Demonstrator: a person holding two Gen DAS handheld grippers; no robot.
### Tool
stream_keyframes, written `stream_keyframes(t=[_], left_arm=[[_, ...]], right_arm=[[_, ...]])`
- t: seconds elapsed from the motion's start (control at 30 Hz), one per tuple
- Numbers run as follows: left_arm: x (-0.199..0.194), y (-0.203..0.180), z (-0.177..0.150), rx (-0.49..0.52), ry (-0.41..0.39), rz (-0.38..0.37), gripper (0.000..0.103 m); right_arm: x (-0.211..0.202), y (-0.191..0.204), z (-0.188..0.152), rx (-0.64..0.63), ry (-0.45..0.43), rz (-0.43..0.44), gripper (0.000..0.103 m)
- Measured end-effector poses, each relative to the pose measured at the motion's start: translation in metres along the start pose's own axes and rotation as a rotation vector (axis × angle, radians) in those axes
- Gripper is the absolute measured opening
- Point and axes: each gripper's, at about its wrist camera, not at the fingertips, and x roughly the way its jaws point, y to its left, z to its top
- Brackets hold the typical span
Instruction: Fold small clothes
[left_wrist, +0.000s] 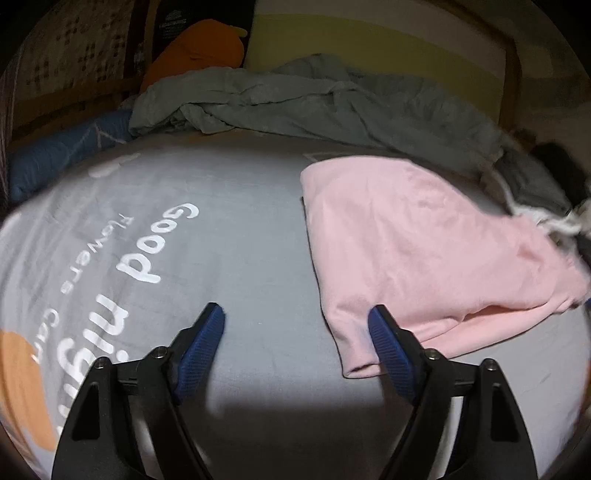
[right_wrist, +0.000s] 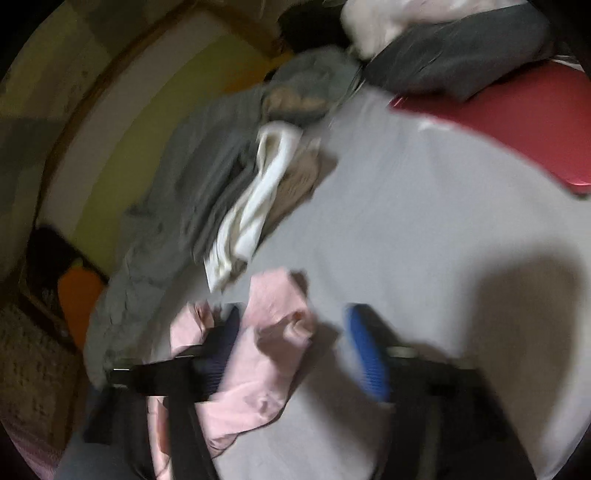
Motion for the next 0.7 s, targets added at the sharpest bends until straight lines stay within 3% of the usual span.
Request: stream_keyframes(t=[0.07, 0.1, 0.13, 0.17, 0.23, 0.3, 0.4, 0.5, 0.53, 0.6, 0.67, 0.7], left_arm=[[-0.005, -0.008, -0.002, 0.04, -0.029, -0.005, 0.015], [-0.009, -0.013, -0.003, 0.071, -0.052, -0.032, 0.004], [-0.014, -0.019, -0.005, 0.102, -0.088, -0.029, 0.004], [-0.019, -0.021, -0.006, 0.113, -0.122, -0.02, 0.003], [-0.031, -0.016, -0.004, 0.083, -0.185, -0.043, 0.003], [-0.034, -0.004, 0.003, 0.022, -0.182, -0.027, 0.003], [-0.028, 0.01, 0.009, -0.03, -0.145, -0.061, 0.003], [-0.023, 0.002, 0.003, 0.036, -0.148, 0.056, 0.0], [-0.021, 0.0, 0.002, 0.061, -0.137, 0.057, 0.0], [-0.017, 0.001, 0.002, 0.066, -0.094, -0.012, 0.0], [-0.024, 0.006, 0.001, 0.034, -0.128, -0.041, 0.007], [-0.027, 0.008, 0.002, 0.022, -0.141, -0.069, 0.012]], right_arm=[[0.006, -0.006, -0.001, 0.058, 0.126, 0.109, 0.069], [0.013, -0.008, -0.003, 0.085, 0.197, 0.159, 0.069], [0.023, -0.008, -0.007, 0.111, 0.286, 0.195, 0.069], [0.026, -0.008, -0.009, 0.119, 0.307, 0.204, 0.069], [0.025, -0.004, -0.012, 0.11, 0.291, 0.198, 0.069], [0.027, 0.002, -0.016, 0.079, 0.277, 0.194, 0.069], [0.028, 0.015, -0.02, 0.004, 0.186, 0.122, 0.067], [0.03, 0.019, -0.021, -0.018, 0.094, 0.081, 0.067], [0.031, 0.021, -0.021, -0.046, 0.093, 0.065, 0.066], [0.038, 0.03, -0.023, -0.12, 0.102, 0.03, 0.058], [0.045, 0.032, -0.028, -0.141, 0.127, 0.012, 0.027], [0.046, 0.029, -0.028, -0.126, 0.13, 0.001, 0.019]])
